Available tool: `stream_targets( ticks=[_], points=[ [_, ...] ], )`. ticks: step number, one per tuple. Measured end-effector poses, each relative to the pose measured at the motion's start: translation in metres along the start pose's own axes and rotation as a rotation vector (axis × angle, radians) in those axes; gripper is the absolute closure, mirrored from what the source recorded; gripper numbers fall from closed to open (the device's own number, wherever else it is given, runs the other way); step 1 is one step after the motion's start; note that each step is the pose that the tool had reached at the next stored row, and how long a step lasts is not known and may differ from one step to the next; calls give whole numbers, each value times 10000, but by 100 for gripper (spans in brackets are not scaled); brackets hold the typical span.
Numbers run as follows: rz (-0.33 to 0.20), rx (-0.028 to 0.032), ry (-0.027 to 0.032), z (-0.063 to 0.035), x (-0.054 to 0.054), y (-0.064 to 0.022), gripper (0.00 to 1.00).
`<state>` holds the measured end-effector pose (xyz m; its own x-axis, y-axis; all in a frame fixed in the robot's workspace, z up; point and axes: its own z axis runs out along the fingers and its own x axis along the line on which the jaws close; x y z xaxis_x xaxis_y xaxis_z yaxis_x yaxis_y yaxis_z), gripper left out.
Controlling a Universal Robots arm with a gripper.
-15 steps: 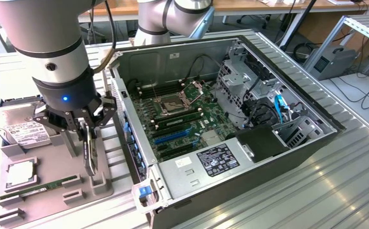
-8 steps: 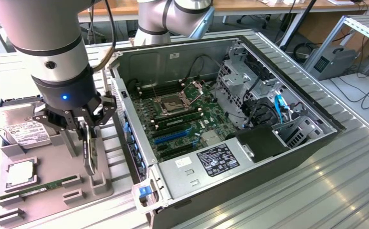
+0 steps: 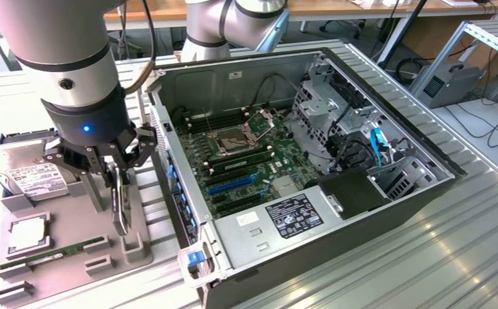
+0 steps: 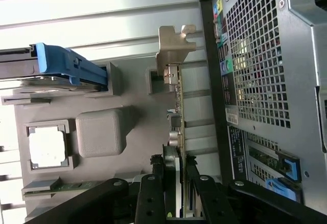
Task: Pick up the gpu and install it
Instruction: 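Pick up the gpu and move the gpu toward the slot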
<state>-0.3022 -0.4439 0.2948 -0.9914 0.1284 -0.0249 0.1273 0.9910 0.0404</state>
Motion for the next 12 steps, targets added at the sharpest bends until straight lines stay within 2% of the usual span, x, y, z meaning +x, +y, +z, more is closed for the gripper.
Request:
stream_targets(
  ticks=[12],
  points=[
    [0, 0, -1, -65, -2, 2, 72]
  ],
)
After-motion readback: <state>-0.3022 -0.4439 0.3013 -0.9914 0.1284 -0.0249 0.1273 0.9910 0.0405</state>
